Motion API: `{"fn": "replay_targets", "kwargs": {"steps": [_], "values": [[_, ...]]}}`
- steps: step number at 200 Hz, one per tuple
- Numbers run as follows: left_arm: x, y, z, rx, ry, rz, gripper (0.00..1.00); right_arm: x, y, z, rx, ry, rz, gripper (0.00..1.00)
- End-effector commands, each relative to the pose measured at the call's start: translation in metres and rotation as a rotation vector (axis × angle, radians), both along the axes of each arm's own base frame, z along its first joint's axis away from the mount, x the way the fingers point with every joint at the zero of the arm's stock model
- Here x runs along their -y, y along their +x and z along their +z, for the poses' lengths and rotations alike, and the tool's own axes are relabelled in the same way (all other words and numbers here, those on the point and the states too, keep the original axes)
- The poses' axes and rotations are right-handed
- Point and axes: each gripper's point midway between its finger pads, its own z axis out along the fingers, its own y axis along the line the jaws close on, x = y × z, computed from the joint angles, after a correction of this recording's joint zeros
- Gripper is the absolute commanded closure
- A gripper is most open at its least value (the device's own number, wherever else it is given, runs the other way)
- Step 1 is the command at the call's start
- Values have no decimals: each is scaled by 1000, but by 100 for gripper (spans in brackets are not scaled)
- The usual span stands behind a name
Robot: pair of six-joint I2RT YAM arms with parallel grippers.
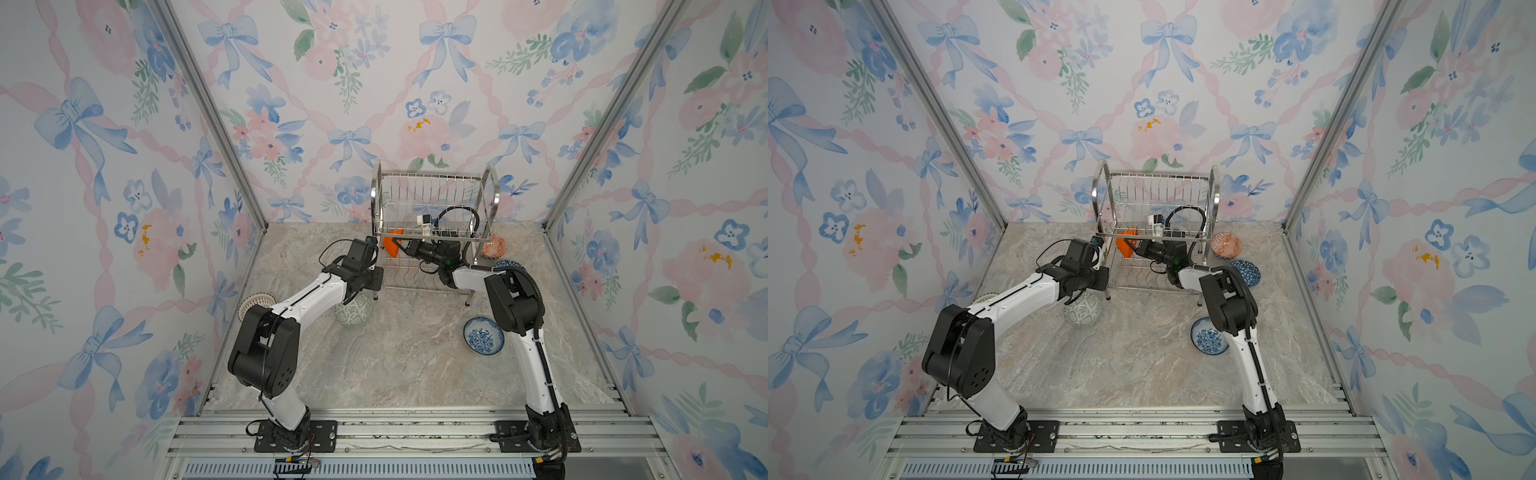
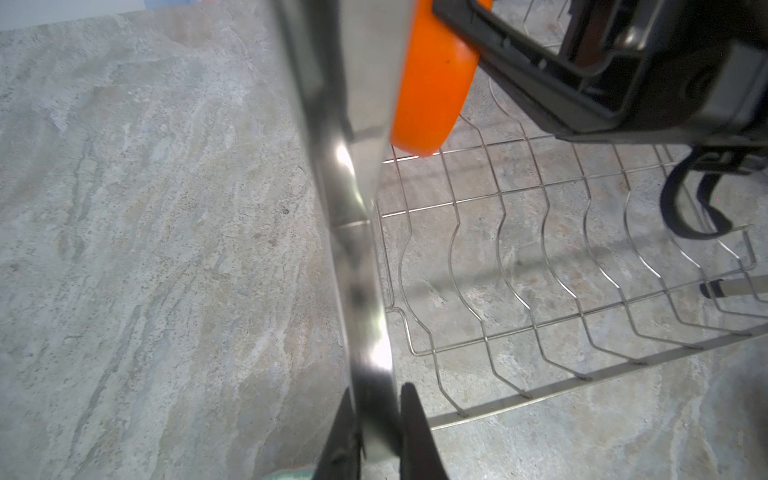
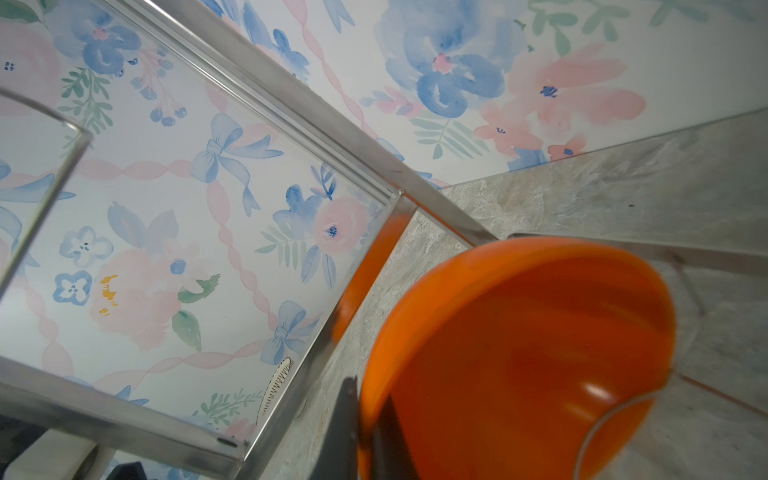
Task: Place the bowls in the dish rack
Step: 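Lower the orange bowl upright between the wires with the right gripper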
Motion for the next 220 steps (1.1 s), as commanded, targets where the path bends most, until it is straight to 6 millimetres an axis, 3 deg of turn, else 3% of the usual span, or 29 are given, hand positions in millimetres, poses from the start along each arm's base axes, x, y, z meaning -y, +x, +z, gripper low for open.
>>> {"fn": "replay_targets", "kwargs": {"steps": [1,92,220], "values": [[-14,-37,-44,-184,84,-31,100,8,-8,-23,-88,-38,18,100],[-22,-32,-43,-189,62,47,100,17,-6,-23,-94,-58,15,97],[-23,-30,-37,-192,-1,166,100,13,-6,-7,-84,-37,0,78]]}}
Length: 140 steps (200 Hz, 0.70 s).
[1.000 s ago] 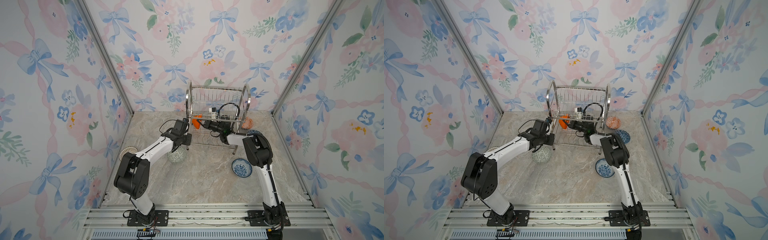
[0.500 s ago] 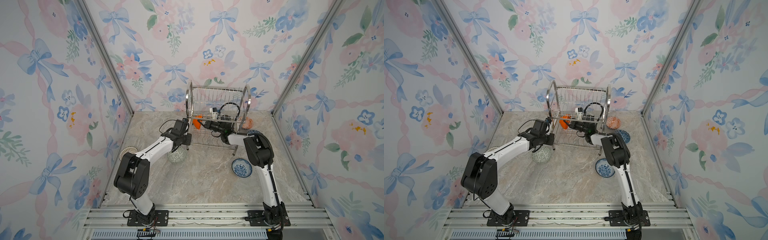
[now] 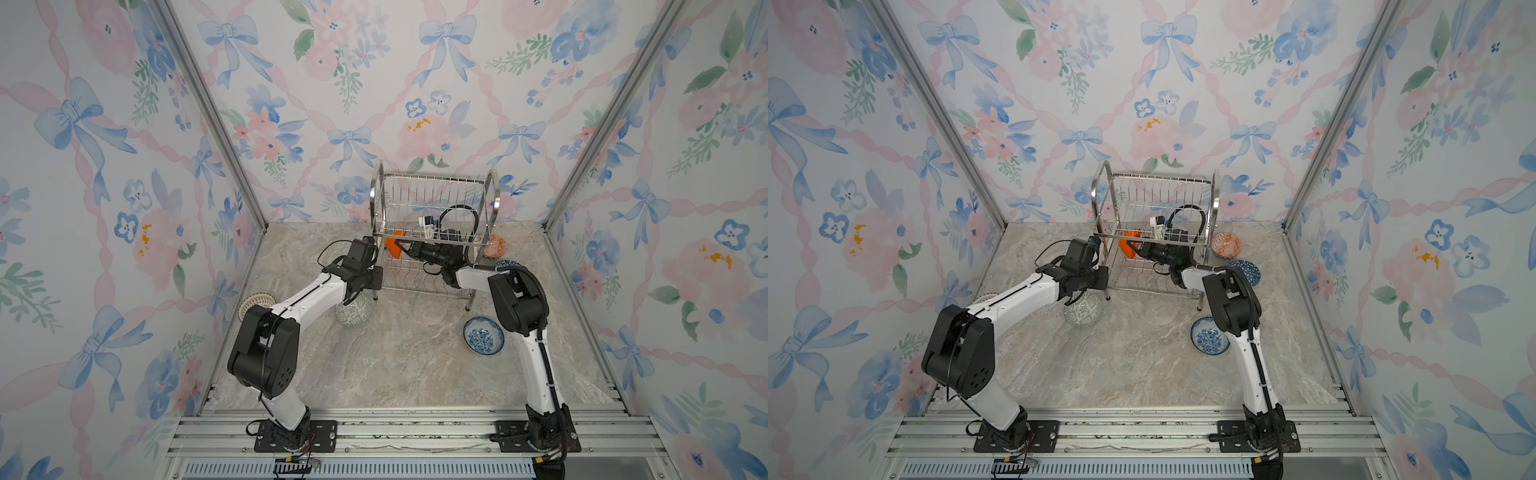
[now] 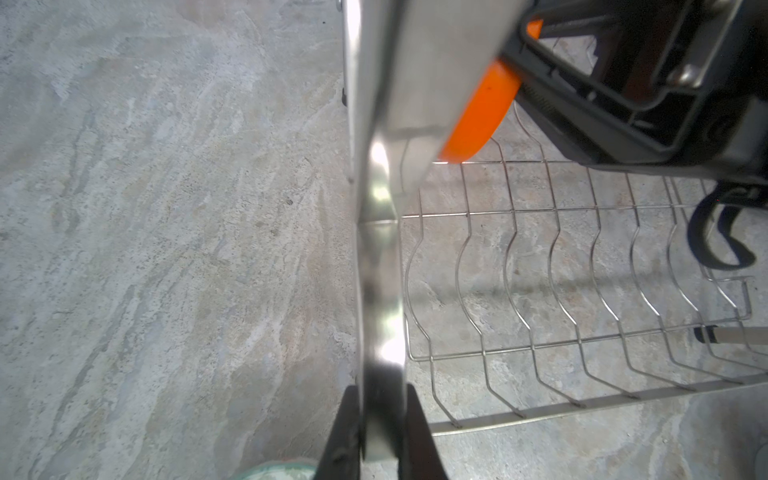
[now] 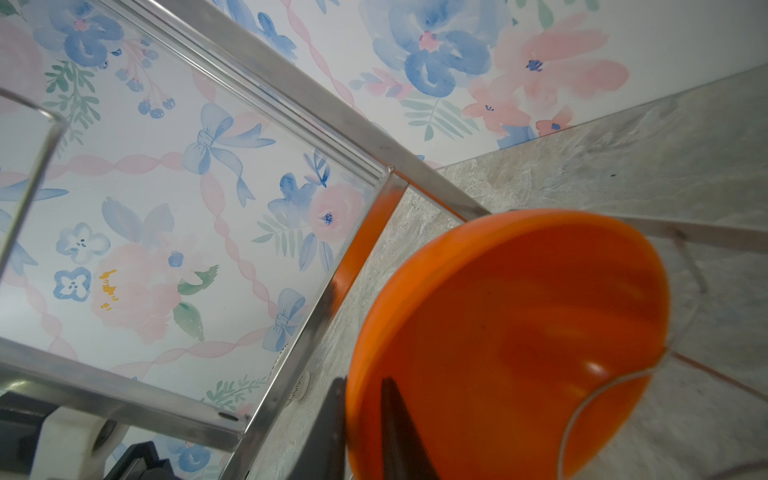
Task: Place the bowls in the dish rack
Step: 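Lower the orange bowl upright between the wires with the right gripper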
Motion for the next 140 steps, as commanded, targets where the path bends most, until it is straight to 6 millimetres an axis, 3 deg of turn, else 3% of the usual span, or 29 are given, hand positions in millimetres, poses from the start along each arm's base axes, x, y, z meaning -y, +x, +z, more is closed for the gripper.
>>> {"fn": "replay_targets", "kwargs": {"steps": [1,140], "values": [[-19,-31,-37,-178,39,81,100,6,-1,-2,-29,-20,-13,78],[-20,-35,-39,-192,-5,190,100,6,-9,30,4,54,-28,64]]}}
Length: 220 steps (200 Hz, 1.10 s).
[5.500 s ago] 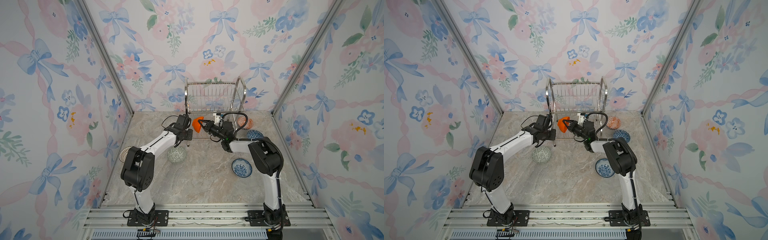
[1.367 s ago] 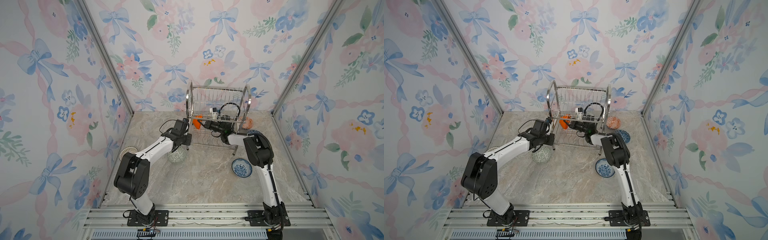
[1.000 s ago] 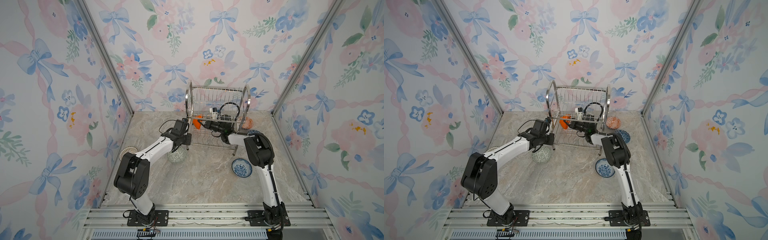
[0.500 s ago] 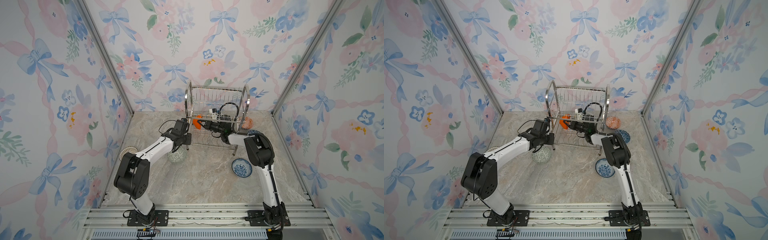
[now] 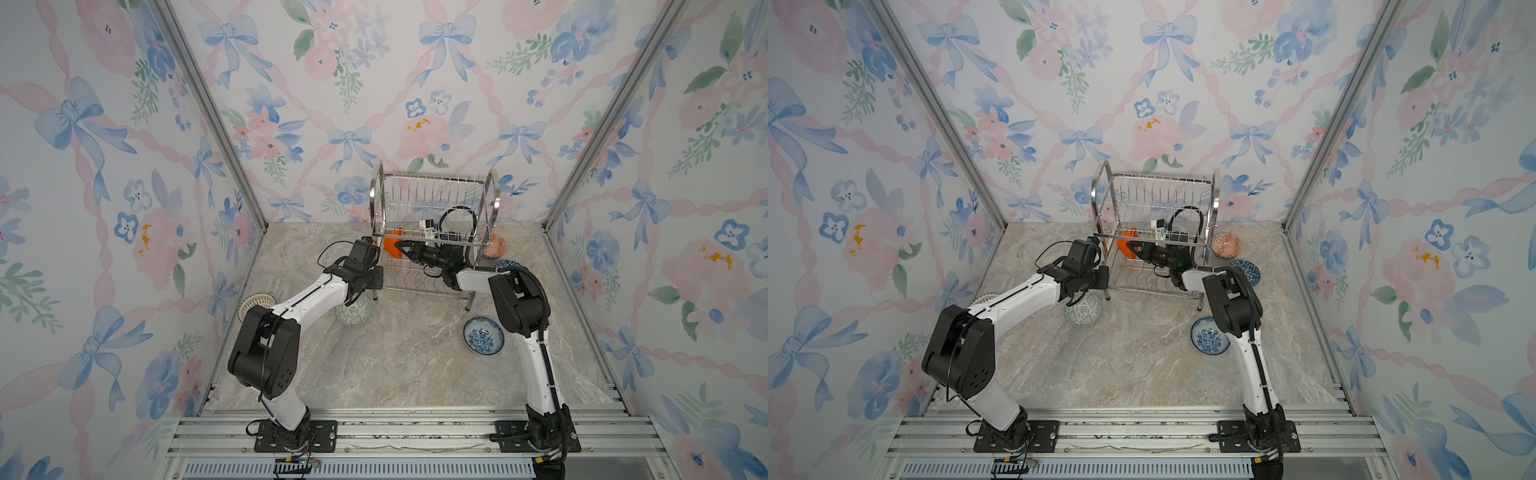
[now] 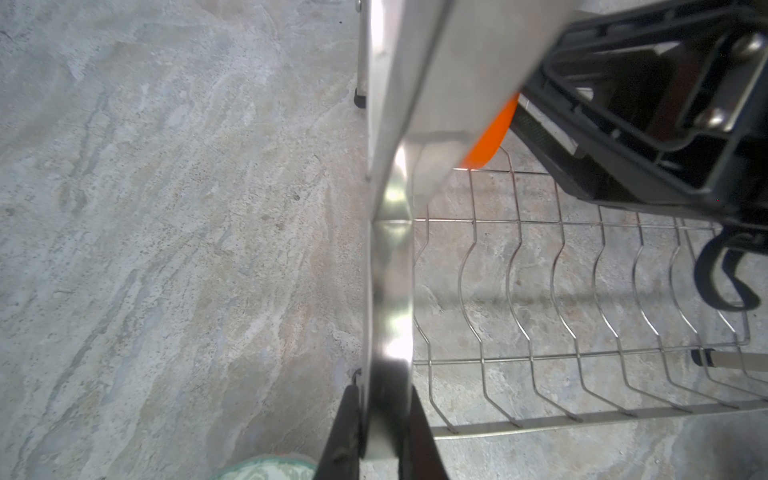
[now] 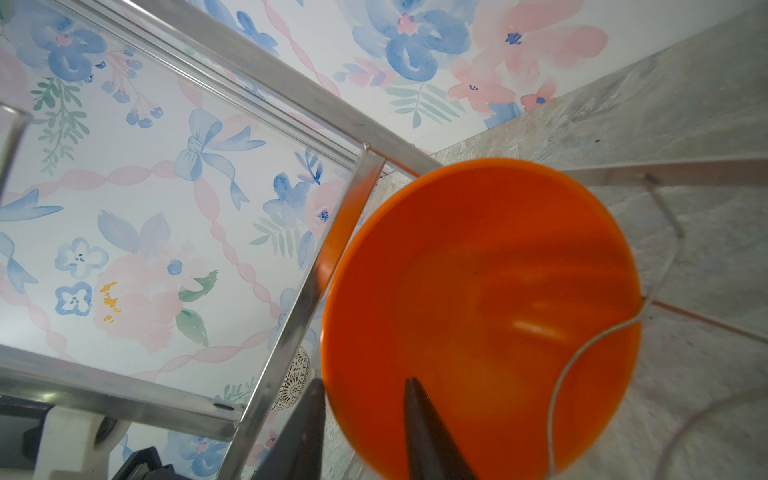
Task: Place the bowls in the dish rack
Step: 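Lower the orange bowl upright between the wires with the right gripper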
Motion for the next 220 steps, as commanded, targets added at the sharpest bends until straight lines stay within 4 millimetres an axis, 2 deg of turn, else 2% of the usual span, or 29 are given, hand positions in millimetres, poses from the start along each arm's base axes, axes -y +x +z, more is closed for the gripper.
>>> {"fn": "replay_targets", "kwargs": {"steps": [1,57,136,220], "values": [[-20,-35,-39,-190,9,126,100,4,-3,37,73,39,-16,63],[-21,-34,-35,-190,-31,193,100,5,-9,46,74,70,-36,58],[-16,-34,-34,-196,-87,274,100,-10,-25,53,54,128,-17,56],[-10,-19,-31,-198,-139,336,100,-11,-45,63,35,149,-4,54]]}}
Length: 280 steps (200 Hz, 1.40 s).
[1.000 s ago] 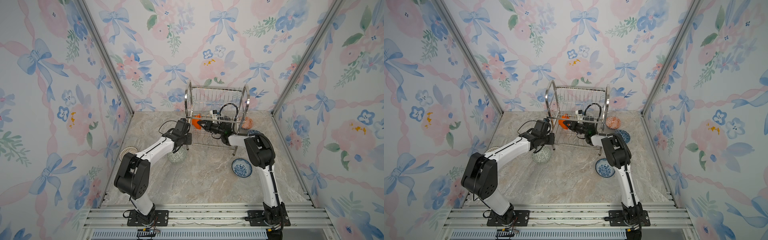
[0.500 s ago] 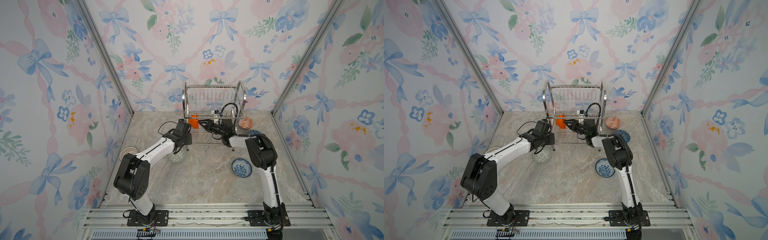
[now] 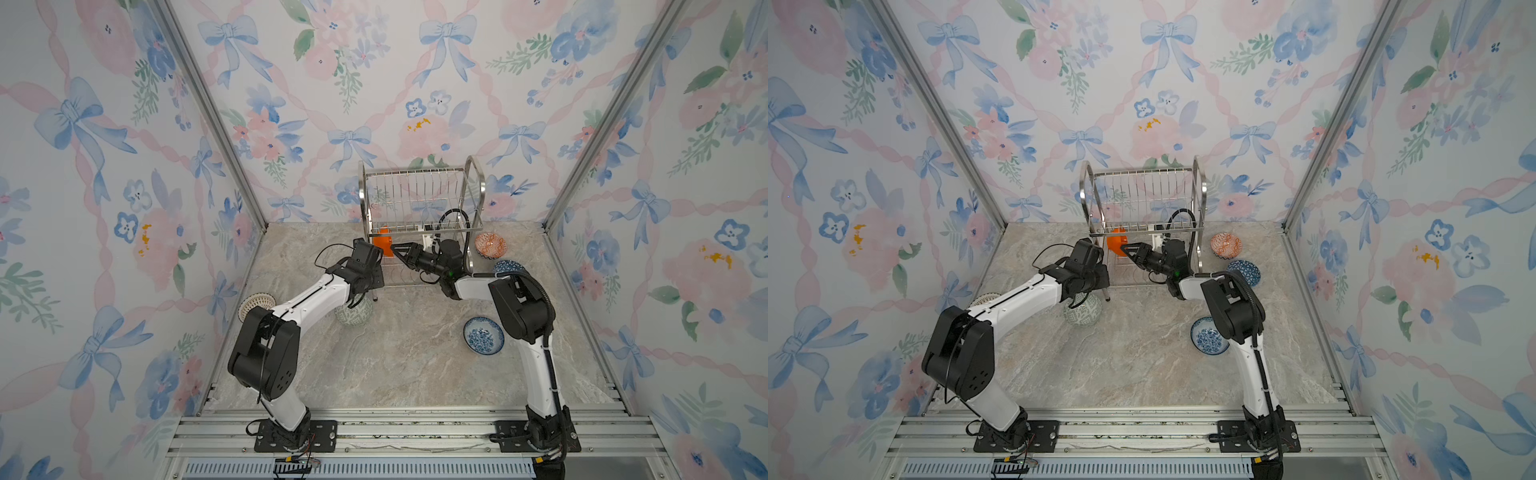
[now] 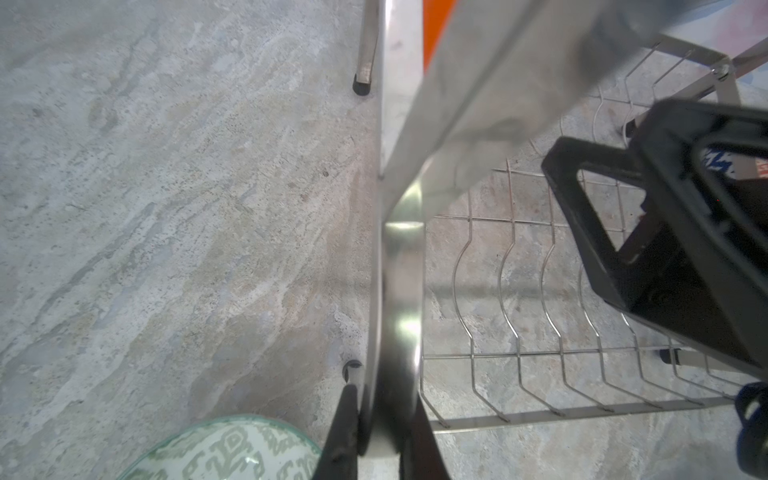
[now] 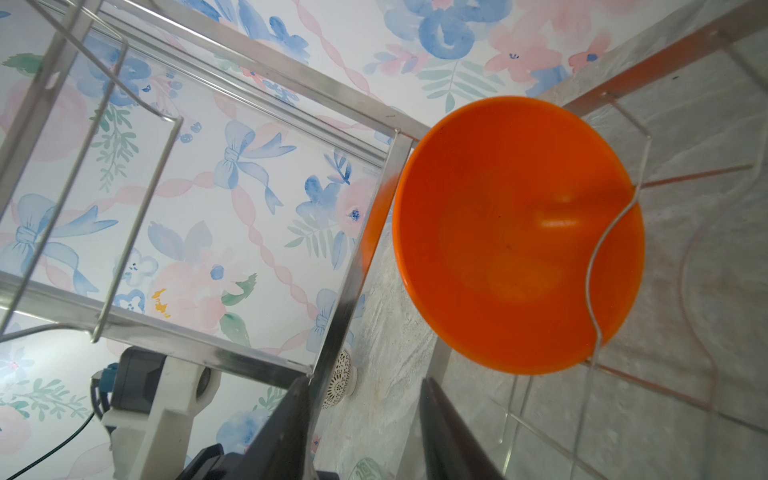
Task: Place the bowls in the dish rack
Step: 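Lower the orange bowl upright between the wires with the right gripper, then open the right gripper and withdraw it from the orange bowl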
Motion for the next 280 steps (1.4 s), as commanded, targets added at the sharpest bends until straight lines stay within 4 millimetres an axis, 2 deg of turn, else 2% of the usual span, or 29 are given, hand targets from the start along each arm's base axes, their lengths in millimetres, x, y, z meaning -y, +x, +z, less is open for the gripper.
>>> {"fn": "replay_targets", "kwargs": {"steps": [1,173,234,247,263,280], "values": [[-6,-14,-31,-149,-59,119,100,2,-9,42,87,51,-5,54],[-11,16,-22,-119,-71,143,100,27,-35,37,35,21,26,48],[-7,24,-17,-107,-60,110,100,48,-43,33,24,-28,8,44],[-6,25,-17,-104,-56,104,100,53,-44,32,25,-53,2,39],[-8,24,-17,-102,-41,94,100,56,-48,28,36,-114,5,23],[-10,22,-18,-103,-24,84,100,57,-56,22,54,-204,16,17]]}}
